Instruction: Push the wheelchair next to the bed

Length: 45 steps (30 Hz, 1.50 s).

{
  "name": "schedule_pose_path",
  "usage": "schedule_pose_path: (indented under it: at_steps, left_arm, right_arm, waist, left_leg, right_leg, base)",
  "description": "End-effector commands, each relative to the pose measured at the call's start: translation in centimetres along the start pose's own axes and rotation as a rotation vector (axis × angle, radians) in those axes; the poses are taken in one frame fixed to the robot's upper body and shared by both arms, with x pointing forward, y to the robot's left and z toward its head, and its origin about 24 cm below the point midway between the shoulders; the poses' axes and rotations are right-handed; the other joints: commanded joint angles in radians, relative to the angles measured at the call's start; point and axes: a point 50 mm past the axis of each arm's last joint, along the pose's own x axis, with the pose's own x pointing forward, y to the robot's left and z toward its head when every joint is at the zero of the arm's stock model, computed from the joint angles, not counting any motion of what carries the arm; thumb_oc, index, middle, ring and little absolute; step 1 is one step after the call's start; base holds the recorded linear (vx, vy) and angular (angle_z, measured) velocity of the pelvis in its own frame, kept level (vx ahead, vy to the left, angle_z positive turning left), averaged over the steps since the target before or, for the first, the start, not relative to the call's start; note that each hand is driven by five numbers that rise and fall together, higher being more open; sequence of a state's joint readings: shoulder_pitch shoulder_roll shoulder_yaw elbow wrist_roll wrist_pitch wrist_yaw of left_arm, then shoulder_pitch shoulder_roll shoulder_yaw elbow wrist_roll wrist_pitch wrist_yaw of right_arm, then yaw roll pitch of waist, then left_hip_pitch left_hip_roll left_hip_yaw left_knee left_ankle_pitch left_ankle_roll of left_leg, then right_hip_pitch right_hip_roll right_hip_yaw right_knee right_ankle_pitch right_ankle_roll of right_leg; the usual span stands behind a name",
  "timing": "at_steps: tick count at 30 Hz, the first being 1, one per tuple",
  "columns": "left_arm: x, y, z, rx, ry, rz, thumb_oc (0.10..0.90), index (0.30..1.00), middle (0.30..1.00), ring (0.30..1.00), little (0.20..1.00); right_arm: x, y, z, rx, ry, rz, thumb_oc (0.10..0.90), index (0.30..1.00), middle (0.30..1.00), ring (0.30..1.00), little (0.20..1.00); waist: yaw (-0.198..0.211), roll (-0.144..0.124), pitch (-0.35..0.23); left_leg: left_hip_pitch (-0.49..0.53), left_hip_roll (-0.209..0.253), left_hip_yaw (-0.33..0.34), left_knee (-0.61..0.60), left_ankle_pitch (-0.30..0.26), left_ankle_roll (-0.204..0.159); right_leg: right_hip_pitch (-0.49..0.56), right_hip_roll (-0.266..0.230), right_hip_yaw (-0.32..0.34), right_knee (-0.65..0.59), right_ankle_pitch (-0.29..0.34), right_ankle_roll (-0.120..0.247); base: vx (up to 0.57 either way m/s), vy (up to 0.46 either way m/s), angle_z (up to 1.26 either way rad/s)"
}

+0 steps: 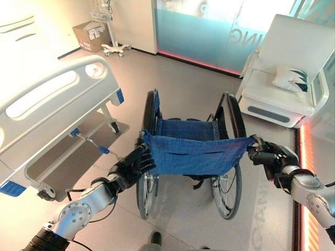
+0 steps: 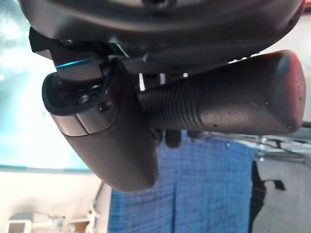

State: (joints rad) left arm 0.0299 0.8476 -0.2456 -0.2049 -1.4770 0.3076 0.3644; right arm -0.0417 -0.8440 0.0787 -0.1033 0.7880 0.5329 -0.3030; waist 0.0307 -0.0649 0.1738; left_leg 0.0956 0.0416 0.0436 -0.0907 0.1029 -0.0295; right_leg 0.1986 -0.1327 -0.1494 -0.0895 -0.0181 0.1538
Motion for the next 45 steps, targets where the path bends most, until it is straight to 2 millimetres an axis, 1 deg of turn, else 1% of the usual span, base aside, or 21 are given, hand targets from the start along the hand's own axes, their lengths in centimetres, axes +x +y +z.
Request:
schedule_pose_path:
  at_steps: [1,9,11,12,14,15,16,18,20,21,22,24,26,32,34,35,37,39,41,43,45]
  left_arm:
    - [-3.4,-9.3,9.6,-0.101,-0.545,-0.518,0.4,0.3,0.3,0.3,0.3]
    - [-4.2,-8.5,10.8,-0.168,-0.596,-0.487,0.4,0.3,0.3,0.3,0.3]
    - [-4.7,-7.6,11.3,-0.191,-0.592,-0.458,0.4,0.3,0.3,0.3,0.3]
    - [-4.7,-7.6,11.3,-0.191,-0.591,-0.458,0.4,0.3,0.3,0.3,0.3]
    - [-5.1,-6.4,11.8,-0.23,-0.583,-0.423,0.4,0.3,0.3,0.3,0.3]
    - [-5.1,-6.2,11.8,-0.233,-0.581,-0.419,0.4,0.3,0.3,0.3,0.3]
    - [-5.0,-5.6,11.9,-0.247,-0.571,-0.398,0.4,0.3,0.3,0.3,0.3]
    - [-5.0,-5.2,11.8,-0.261,-0.561,-0.378,0.4,0.3,0.3,0.3,0.3]
    - [-5.2,-4.8,11.7,-0.276,-0.557,-0.366,0.4,0.3,0.3,0.3,0.3]
    - [-5.2,-4.3,11.5,-0.286,-0.561,-0.353,0.4,0.3,0.3,0.3,0.3]
    - [-5.1,-4.2,11.5,-0.284,-0.564,-0.351,0.4,0.3,0.3,0.3,0.3]
    - [-4.6,-3.9,11.5,-0.274,-0.585,-0.354,0.4,0.3,0.3,0.3,0.3]
    - [-4.6,-3.8,11.8,-0.268,-0.601,-0.364,0.4,0.3,0.3,0.3,0.3]
    - [-4.7,-4.2,13.1,-0.274,-0.645,-0.369,0.4,0.3,0.3,0.3,0.3]
    - [-4.6,-4.3,13.3,-0.26,-0.639,-0.36,0.4,0.3,0.3,0.3,0.3]
    - [-4.6,-4.3,13.3,-0.26,-0.638,-0.361,0.4,0.3,0.3,0.3,0.3]
    - [-5.3,-4.1,13.8,-0.244,-0.635,-0.353,0.4,0.3,0.3,0.3,0.3]
    - [-5.9,-3.7,14.4,-0.237,-0.64,-0.353,0.4,0.3,0.3,0.3,0.3]
    - [-6.1,-3.6,14.8,-0.234,-0.65,-0.353,0.4,0.3,0.3,0.3,0.3]
    - [-5.9,-3.7,15.6,-0.226,-0.661,-0.364,0.4,0.3,0.3,0.3,0.3]
    - [-5.8,-4.1,15.9,-0.21,-0.661,-0.381,0.4,0.3,0.3,0.3,0.3]
  right_arm:
    - [-1.0,1.2,-1.6,-0.058,0.045,0.154,0.4,0.3,0.3,0.3,0.3]
    - [-1.2,0.7,0.1,-0.094,-0.012,0.198,0.4,0.3,0.3,0.3,0.3]
    - [-1.5,0.0,0.5,-0.113,-0.019,0.225,0.4,0.3,0.3,0.3,0.3]
    - [-1.5,0.0,0.5,-0.113,-0.019,0.225,0.4,0.3,0.3,0.3,0.3]
    - [-1.7,0.1,1.3,-0.118,-0.041,0.265,0.4,0.3,0.3,0.3,0.3]
    - [-1.7,0.1,1.4,-0.119,-0.045,0.269,0.4,0.3,0.3,0.3,0.3]
    - [-1.7,0.6,1.6,-0.112,-0.056,0.29,0.4,0.3,0.3,0.3,0.3]
    - [-1.9,1.1,1.5,-0.104,-0.062,0.304,0.4,0.3,0.3,0.3,0.3]
    - [-2.3,1.4,1.2,-0.103,-0.069,0.312,0.4,0.3,0.3,0.3,0.3]
    - [-2.4,1.6,1.2,-0.106,-0.081,0.321,0.4,0.3,0.3,0.3,0.3]
    - [-2.4,1.6,1.2,-0.107,-0.085,0.322,0.4,0.3,0.3,0.3,0.3]
    - [-2.3,1.9,1.8,-0.105,-0.106,0.328,0.4,0.3,0.3,0.3,0.3]
    - [-2.1,2.0,2.2,-0.101,-0.121,0.33,0.4,0.3,0.3,0.3,0.3]
    - [-1.7,2.4,4.3,-0.101,-0.206,0.342,0.4,0.3,0.3,0.3,0.3]
    - [-2.1,2.2,5.0,-0.089,-0.23,0.349,0.4,0.3,0.3,0.3,0.3]
    - [-2.2,2.2,5.0,-0.088,-0.23,0.349,0.4,0.3,0.3,0.3,0.3]
    - [-3.0,2.4,5.0,-0.07,-0.238,0.367,0.4,0.3,0.3,0.3,0.3]
    - [-3.4,2.7,4.9,-0.074,-0.248,0.387,0.4,0.3,0.3,0.3,0.3]
    - [-3.3,3.0,5.0,-0.082,-0.257,0.405,0.4,0.3,0.3,0.3,0.3]
    - [-2.7,3.8,5.4,-0.096,-0.28,0.42,0.4,0.3,0.3,0.3,0.3]
    - [-2.4,3.9,5.8,-0.1,-0.292,0.414,0.4,0.3,0.3,0.3,0.3]
  waist:
    - [-0.055,0.062,-0.057]
    - [-0.055,0.062,-0.028]
    - [-0.044,0.041,-0.028]
    - [-0.044,0.041,-0.029]
    - [-0.021,0.012,-0.016]
    - [-0.018,0.01,-0.013]
    - [-0.005,-0.002,0.001]
    - [0.005,-0.01,0.012]
    - [0.014,-0.009,0.02]
    - [0.023,0.008,0.029]
    - [0.025,0.011,0.033]
    - [0.044,0.035,0.047]
    - [0.057,0.041,0.056]
    - [0.066,0.033,0.064]
    - [0.067,0.024,0.059]
    - [0.068,0.023,0.059]
    - [0.069,0.013,0.044]
    - [0.067,0.008,0.03]
    - [0.067,0.009,0.023]
    - [0.059,0.019,0.028]
    - [0.056,0.02,0.034]
  left_leg:
    - [0.051,0.036,0.005,0.003,-0.059,-0.038]
    - [0.065,0.074,-0.014,0.013,-0.026,-0.059]
    - [0.06,0.093,-0.019,0.095,-0.047,-0.075]
    - [0.059,0.093,-0.02,0.097,-0.048,-0.076]
    - [0.011,0.113,-0.023,0.288,-0.093,-0.075]
    - [0.005,0.113,-0.025,0.303,-0.097,-0.074]
    - [-0.038,0.119,-0.022,0.401,-0.087,-0.067]
    - [-0.077,0.12,-0.021,0.423,-0.068,-0.059]
    - [-0.091,0.095,-0.023,0.358,-0.058,-0.052]
    - [-0.112,0.081,-0.032,0.254,0.007,-0.066]
    - [-0.114,0.079,-0.034,0.227,0.025,-0.07]
    - [-0.166,0.063,-0.067,0.076,0.121,-0.089]
    - [-0.208,0.045,-0.084,0.017,0.138,-0.094]
    - [-0.253,-0.011,-0.116,0.143,0.085,-0.058]
    - [-0.27,-0.054,-0.129,0.224,0.039,-0.041]
    - [-0.27,-0.057,-0.128,0.228,0.037,-0.039]
    - [-0.245,-0.096,-0.101,0.241,0.011,0.002]
    - [-0.227,-0.125,-0.088,0.23,0.004,0.033]
    - [-0.222,-0.138,-0.081,0.229,-0.005,0.049]
    - [-0.221,-0.153,-0.084,0.237,-0.022,0.061]
    - [-0.231,-0.174,-0.102,0.268,-0.036,0.06]
  right_leg:
    - [-0.022,0.023,-0.033,0.002,0.041,-0.017]
    - [-0.065,0.078,-0.021,0.12,-0.02,-0.052]
    - [-0.062,0.09,-0.026,0.138,-0.028,-0.063]
    - [-0.062,0.09,-0.026,0.138,-0.028,-0.063]
    - [-0.069,0.097,-0.014,0.181,-0.03,-0.079]
    - [-0.07,0.098,-0.013,0.186,-0.03,-0.08]
    - [-0.069,0.108,-0.008,0.212,-0.036,-0.088]
    - [-0.059,0.117,-0.004,0.235,-0.046,-0.092]
    - [-0.048,0.124,0.003,0.248,-0.06,-0.091]
    - [-0.034,0.145,0.003,0.251,-0.073,-0.092]
    - [-0.03,0.15,0.003,0.252,-0.077,-0.093]
    - [-0.013,0.179,0.009,0.262,-0.097,-0.103]
    - [-0.007,0.19,0.014,0.27,-0.113,-0.111]
    - [-0.017,0.16,0.017,0.305,-0.169,-0.114]
    - [-0.016,0.127,0.007,0.373,-0.198,-0.101]
    - [-0.018,0.125,0.006,0.38,-0.201,-0.1]
    - [-0.06,0.072,-0.011,0.567,-0.134,-0.042]
    - [-0.091,0.062,0.011,0.698,-0.037,0.0]
    - [-0.127,0.06,0.027,0.759,0.007,0.015]
    - [-0.18,0.09,0.057,0.742,0.004,-0.009]
    - [-0.194,0.109,0.047,0.637,-0.023,-0.037]
  base:
    - [0.02,-0.061,0.01]
    - [0.01,-0.122,0.0]
    - [0.09,-0.249,-0.01]
    - [0.08,-0.239,-0.06]
    - [0.09,-0.296,-0.09]
    - [0.11,-0.315,-0.24]
    - [0.1,-0.191,-0.3]
    - [0.16,-0.108,-0.2]
    - [0.2,0.044,0.05]
    - [0.2,0.085,0.1]
    - [0.3,0.133,0.0]
    - [0.29,0.114,-0.19]
    - [0.27,0.114,-0.18]
    - [0.23,0.19,-0.19]
    - [0.42,0.275,-0.09]
    - [0.56,0.341,0.0]
    - [0.5,0.323,-0.06]
    - [0.37,0.241,-0.22]
    - [0.25,0.15,-0.4]
    - [0.26,0.102,-0.17]
    - [0.25,0.025,-0.12]
